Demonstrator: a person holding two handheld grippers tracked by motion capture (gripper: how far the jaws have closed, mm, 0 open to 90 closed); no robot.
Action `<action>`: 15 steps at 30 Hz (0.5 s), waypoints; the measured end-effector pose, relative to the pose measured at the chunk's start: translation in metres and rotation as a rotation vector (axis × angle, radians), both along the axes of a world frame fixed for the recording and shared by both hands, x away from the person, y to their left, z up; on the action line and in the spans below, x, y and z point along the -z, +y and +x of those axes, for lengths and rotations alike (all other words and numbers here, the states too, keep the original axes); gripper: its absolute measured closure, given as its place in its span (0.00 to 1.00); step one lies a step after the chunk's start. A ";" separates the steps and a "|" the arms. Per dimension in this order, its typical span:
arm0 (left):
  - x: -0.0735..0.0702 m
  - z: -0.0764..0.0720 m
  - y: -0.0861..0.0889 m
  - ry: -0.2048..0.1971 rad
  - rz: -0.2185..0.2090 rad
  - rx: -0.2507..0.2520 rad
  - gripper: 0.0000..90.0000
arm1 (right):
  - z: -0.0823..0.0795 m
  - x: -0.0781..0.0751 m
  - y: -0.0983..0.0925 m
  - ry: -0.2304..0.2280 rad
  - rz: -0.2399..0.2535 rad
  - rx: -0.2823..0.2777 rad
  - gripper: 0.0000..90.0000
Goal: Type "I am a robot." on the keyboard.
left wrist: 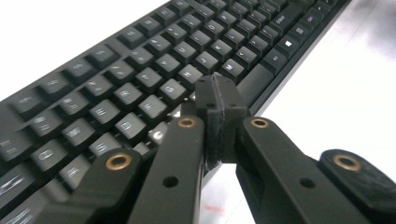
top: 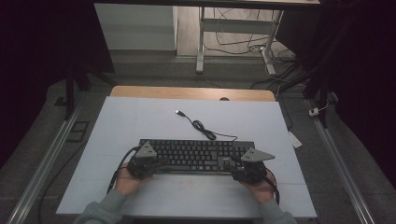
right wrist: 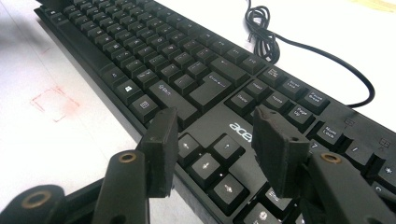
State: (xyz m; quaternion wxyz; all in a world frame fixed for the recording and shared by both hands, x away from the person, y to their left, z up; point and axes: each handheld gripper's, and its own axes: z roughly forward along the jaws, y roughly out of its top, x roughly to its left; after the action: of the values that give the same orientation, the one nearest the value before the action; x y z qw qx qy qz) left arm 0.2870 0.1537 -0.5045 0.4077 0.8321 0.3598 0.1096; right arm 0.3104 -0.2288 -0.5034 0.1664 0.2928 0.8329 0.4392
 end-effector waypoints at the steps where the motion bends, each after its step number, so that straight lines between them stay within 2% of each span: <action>1: -0.001 0.000 0.003 0.002 -0.004 -0.009 0.90 | 0.000 0.000 0.000 0.001 0.000 0.004 0.57; 3: -0.003 0.000 0.007 0.005 -0.018 -0.036 0.79 | 0.001 0.000 0.000 0.005 -0.007 -0.003 0.56; 6: -0.004 0.001 0.014 0.019 -0.035 -0.079 0.60 | 0.001 0.000 0.000 -0.001 0.007 0.000 0.56; 8: -0.005 0.000 0.017 0.015 -0.033 -0.094 0.53 | 0.001 0.001 0.000 0.001 0.004 0.000 0.56; 15: -0.007 -0.002 0.018 0.012 -0.028 -0.093 0.44 | 0.001 0.000 0.000 -0.001 -0.005 -0.003 0.56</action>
State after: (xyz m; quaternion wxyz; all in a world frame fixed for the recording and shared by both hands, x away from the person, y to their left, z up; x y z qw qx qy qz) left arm 0.2853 0.1714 -0.4975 0.4118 0.8092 0.4020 0.1184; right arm 0.3109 -0.2291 -0.5038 0.1669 0.2908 0.8343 0.4377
